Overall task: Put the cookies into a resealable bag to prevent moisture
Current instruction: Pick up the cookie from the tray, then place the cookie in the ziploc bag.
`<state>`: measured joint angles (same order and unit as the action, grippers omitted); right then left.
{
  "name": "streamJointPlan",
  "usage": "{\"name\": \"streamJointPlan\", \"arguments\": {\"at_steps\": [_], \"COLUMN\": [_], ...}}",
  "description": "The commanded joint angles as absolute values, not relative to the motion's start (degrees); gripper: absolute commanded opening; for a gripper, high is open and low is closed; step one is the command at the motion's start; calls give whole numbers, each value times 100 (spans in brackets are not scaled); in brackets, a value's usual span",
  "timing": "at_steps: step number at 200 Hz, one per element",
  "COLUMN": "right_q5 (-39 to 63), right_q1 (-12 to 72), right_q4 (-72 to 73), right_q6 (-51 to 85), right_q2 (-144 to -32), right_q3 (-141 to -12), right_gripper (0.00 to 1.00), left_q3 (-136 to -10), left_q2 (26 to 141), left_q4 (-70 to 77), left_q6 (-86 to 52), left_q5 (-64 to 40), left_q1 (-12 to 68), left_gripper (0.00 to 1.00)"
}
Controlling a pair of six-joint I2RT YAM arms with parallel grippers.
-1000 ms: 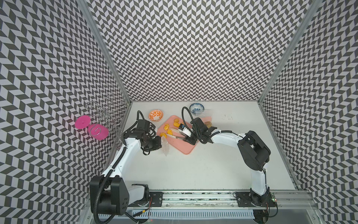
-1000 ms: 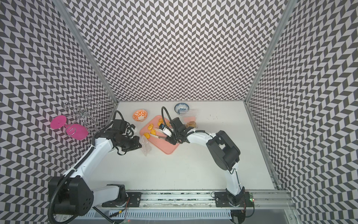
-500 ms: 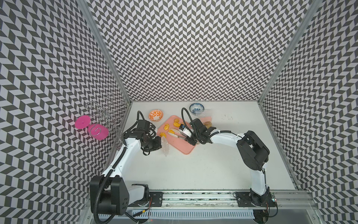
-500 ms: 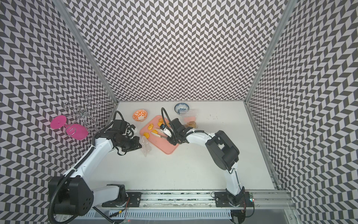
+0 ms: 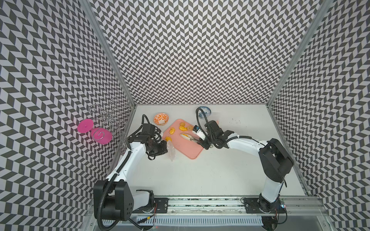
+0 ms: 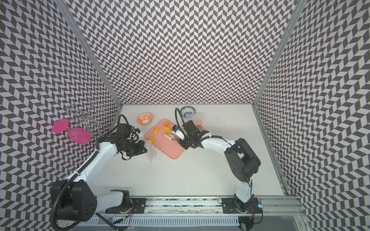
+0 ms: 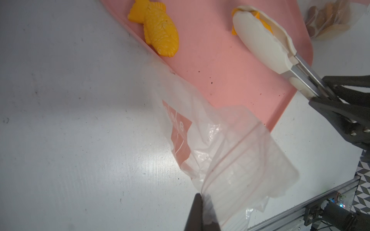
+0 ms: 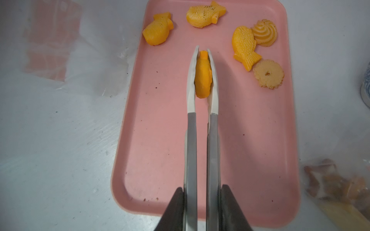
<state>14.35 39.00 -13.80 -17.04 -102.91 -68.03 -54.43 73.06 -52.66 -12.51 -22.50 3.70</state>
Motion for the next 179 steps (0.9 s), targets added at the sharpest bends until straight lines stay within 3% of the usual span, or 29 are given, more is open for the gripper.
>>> {"name": "streamJointPlan", "arguments": {"at_steps": [1, 142, 179], "right_q5": [2108, 3447, 3708], "right_q1": [3832, 3690, 3925], "right_q4": [-789, -19, 218], "right_q6": [-1329, -53, 188], "right_q2": [-9737, -8060, -8191], "right_q3": [-6460, -5223, -5116], "right_gripper": [25, 20, 20], "left_q3": [-5635, -6217, -6350], "left_q2": [7472, 8638, 8691], "left_q4": [-5050, -4684, -4718], "left_q6": [-1230, -1283, -1308], "left_q5": [-2464, -3090, -3190], "left_q1": [352, 365, 376], "left_gripper": [0, 0, 0]}}
